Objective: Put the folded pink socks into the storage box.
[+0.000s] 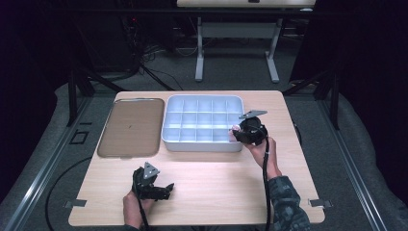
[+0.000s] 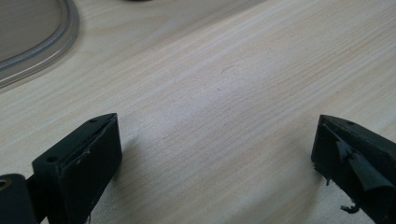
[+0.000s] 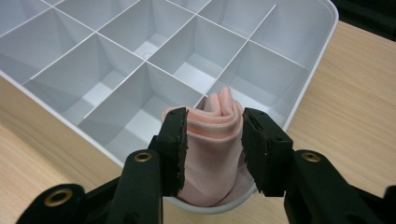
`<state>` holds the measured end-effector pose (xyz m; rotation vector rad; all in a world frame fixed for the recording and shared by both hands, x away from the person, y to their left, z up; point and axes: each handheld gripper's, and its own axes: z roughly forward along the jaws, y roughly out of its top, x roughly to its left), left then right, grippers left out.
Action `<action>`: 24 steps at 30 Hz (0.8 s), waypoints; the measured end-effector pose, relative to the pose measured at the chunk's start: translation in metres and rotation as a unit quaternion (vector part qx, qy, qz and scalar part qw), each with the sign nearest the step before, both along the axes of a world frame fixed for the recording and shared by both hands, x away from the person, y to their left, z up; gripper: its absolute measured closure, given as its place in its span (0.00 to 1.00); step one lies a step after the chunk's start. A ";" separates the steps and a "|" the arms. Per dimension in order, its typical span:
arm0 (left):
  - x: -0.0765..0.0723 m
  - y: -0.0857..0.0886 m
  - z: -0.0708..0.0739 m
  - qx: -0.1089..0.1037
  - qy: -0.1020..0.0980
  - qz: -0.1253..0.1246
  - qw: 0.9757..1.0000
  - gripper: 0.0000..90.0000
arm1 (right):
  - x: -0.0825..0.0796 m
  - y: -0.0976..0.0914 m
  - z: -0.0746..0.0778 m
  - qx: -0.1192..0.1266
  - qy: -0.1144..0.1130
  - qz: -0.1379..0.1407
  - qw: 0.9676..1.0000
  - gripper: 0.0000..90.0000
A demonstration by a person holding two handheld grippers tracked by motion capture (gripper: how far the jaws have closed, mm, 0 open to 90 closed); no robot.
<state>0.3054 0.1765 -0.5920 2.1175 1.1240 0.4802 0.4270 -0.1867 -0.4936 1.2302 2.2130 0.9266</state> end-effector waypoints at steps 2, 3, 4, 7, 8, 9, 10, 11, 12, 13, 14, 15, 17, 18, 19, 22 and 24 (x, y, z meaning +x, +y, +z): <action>0.000 0.000 0.000 0.000 0.000 0.000 1.000 0.02 | -0.002 -0.001 0.002 0.002 -0.003 0.002 1.000 0.67; 0.000 0.000 0.000 0.000 0.000 0.000 1.000 0.02 | -0.003 -0.001 0.003 0.003 -0.002 0.003 1.000 0.67; 0.000 0.000 0.000 0.000 0.000 0.000 1.000 0.02 | -0.004 -0.001 0.004 0.005 -0.001 0.006 1.000 0.65; 0.000 0.000 0.000 0.000 0.000 0.000 1.000 0.02 | -0.009 -0.001 0.008 0.010 0.003 0.005 1.000 0.58; 0.000 0.000 0.000 0.000 0.000 0.000 1.000 0.02 | -0.011 -0.001 0.009 0.012 0.004 0.008 1.000 0.55; 0.000 0.000 0.000 0.000 0.000 0.000 1.000 0.02 | -0.012 -0.002 0.011 0.013 0.006 0.011 1.000 0.53; 0.000 0.000 0.000 0.000 0.000 0.000 1.000 0.02 | -0.015 -0.002 0.013 0.015 0.008 0.018 1.000 0.50; 0.000 0.000 0.000 0.000 0.000 0.000 1.000 0.02 | -0.017 -0.002 0.014 0.016 0.008 0.020 1.000 0.47; 0.000 0.000 0.000 0.000 0.000 0.000 1.000 0.02 | -0.020 -0.002 0.016 0.017 0.009 0.025 1.000 0.46; 0.000 0.000 0.000 0.000 0.000 0.000 1.000 0.02 | -0.023 -0.002 0.017 0.019 0.009 0.027 0.999 0.42; 0.000 0.000 0.000 0.000 0.000 0.000 1.000 0.02 | -0.030 -0.002 0.021 0.023 0.006 0.035 0.999 0.38; 0.000 0.000 0.000 0.000 0.000 0.000 1.000 0.02 | -0.030 -0.002 0.021 0.023 0.006 0.035 0.999 0.38; 0.000 0.000 0.000 0.000 0.000 0.000 1.000 0.02 | -0.037 -0.001 0.025 0.029 0.002 0.037 0.999 0.32; 0.000 0.000 0.000 0.000 0.000 0.000 1.000 0.02 | -0.040 -0.001 0.027 0.030 0.001 0.040 0.999 0.30; 0.000 0.000 0.000 0.000 0.000 0.000 1.000 0.02 | -0.044 -0.001 0.028 0.035 -0.001 0.042 0.998 0.27; 0.000 0.000 0.000 0.000 0.000 0.000 1.000 0.02 | -0.055 -0.001 0.032 0.035 -0.006 0.050 0.998 0.20; 0.000 0.000 0.000 0.000 0.000 0.000 1.000 0.02 | -0.062 -0.001 0.033 0.033 -0.010 0.053 0.998 0.18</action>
